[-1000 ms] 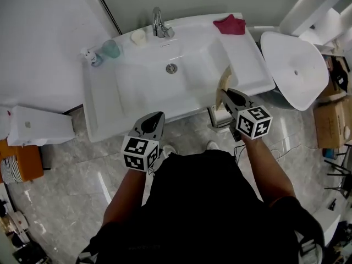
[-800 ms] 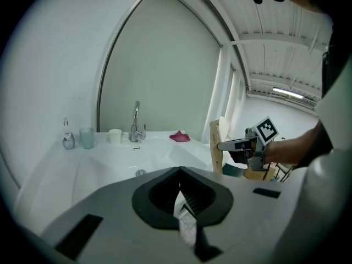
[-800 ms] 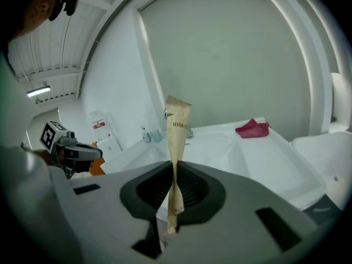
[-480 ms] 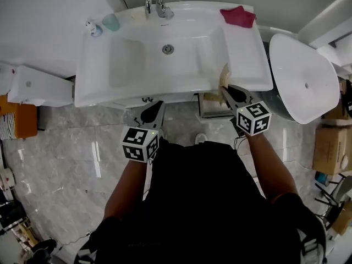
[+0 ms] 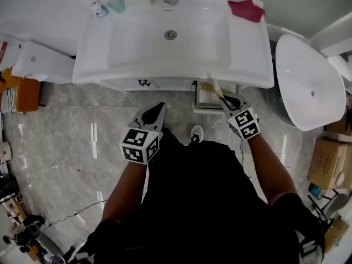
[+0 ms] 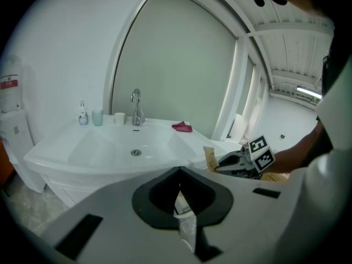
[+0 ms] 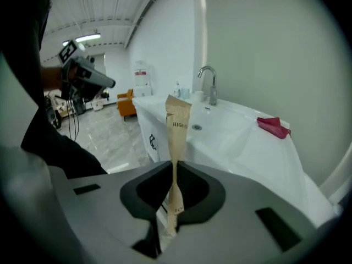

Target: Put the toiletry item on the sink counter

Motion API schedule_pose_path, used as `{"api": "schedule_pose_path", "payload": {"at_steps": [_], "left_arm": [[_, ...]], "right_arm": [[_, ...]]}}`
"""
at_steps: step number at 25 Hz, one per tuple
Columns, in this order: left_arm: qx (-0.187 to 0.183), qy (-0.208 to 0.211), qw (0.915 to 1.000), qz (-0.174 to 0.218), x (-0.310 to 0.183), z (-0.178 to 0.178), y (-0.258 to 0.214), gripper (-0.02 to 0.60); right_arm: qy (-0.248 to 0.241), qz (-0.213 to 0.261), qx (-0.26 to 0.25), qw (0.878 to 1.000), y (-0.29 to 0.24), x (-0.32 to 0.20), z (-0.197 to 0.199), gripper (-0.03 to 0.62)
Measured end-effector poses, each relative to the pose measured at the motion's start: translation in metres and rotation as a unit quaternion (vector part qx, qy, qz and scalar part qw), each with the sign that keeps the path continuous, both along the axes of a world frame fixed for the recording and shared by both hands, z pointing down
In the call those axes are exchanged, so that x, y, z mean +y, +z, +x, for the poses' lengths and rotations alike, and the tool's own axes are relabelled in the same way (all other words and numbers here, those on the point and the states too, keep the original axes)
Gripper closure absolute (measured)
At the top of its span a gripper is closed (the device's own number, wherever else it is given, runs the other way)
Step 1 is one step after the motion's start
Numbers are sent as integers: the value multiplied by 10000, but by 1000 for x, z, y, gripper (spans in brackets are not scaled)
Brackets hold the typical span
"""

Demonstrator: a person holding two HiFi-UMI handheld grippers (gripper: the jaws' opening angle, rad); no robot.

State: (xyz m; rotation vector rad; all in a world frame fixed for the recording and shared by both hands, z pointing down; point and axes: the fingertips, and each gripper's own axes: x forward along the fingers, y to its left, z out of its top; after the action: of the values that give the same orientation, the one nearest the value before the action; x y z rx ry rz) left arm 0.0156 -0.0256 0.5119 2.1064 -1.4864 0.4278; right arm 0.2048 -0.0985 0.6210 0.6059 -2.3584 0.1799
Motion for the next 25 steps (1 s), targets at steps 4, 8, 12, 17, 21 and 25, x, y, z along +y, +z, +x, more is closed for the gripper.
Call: {"api": "schedule_pose_path", "payload": {"at_steps": [4,8,12,17,21,25], "left_arm": [[-61,-61,9999,-111,6,-3,6,577],[-46,-128,9998,-115,5,0,10,577],[-64,-144,9997,-186,11,1,15,577],[-139,-330,9990,-277,20,-9,18,577],[-159,-494,9978,-416,30,-22,24,577],[-162,-605,9970,-448,30,-29,27,577]], "right_arm": [[-409,155,960,9944,46,8,13,569],[-902,409,1891,9770,101,2,23,569],[-1347,464,2632,9542,155,-5,24,569],[-1932,434,3425,9184,212,-16,24,569],[-2304,423,3799,8949,235,-20,20,569],[-2411,318,3937,8865,250,-20,13,569]]}}
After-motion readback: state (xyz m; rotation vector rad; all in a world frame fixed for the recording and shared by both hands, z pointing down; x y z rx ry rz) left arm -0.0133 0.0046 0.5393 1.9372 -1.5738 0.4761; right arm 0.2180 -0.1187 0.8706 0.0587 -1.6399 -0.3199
